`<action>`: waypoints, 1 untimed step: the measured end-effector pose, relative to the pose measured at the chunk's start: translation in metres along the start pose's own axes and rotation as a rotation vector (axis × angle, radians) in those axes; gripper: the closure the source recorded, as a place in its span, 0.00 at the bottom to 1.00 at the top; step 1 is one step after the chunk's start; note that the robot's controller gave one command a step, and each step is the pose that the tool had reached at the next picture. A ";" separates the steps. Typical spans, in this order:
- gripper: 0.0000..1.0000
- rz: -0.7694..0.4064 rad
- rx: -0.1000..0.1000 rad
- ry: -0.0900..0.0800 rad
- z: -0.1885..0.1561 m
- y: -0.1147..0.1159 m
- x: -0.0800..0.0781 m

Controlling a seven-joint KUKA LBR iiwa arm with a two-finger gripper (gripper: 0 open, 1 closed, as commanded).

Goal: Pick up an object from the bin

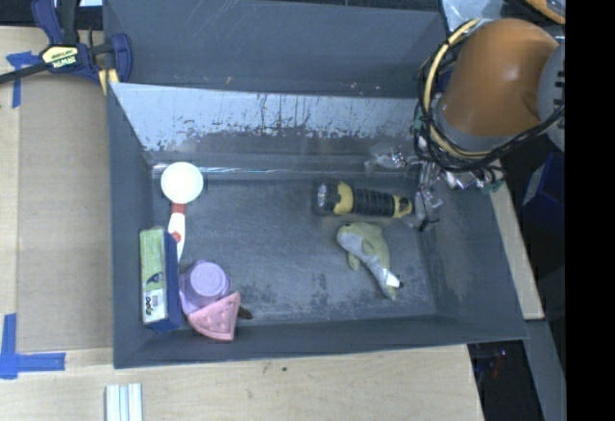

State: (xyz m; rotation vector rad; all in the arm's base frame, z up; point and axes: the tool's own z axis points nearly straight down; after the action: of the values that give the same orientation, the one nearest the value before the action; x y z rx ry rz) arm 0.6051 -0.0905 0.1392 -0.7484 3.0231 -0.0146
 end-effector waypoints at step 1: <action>0.00 -0.223 -0.005 0.000 0.062 -0.002 -0.015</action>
Offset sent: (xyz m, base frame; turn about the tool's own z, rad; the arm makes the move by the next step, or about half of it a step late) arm 0.0007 0.0138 -0.0449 0.0316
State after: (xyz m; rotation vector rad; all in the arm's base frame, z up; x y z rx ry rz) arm 0.6211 -0.0851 0.0773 -1.0803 2.9232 -0.0119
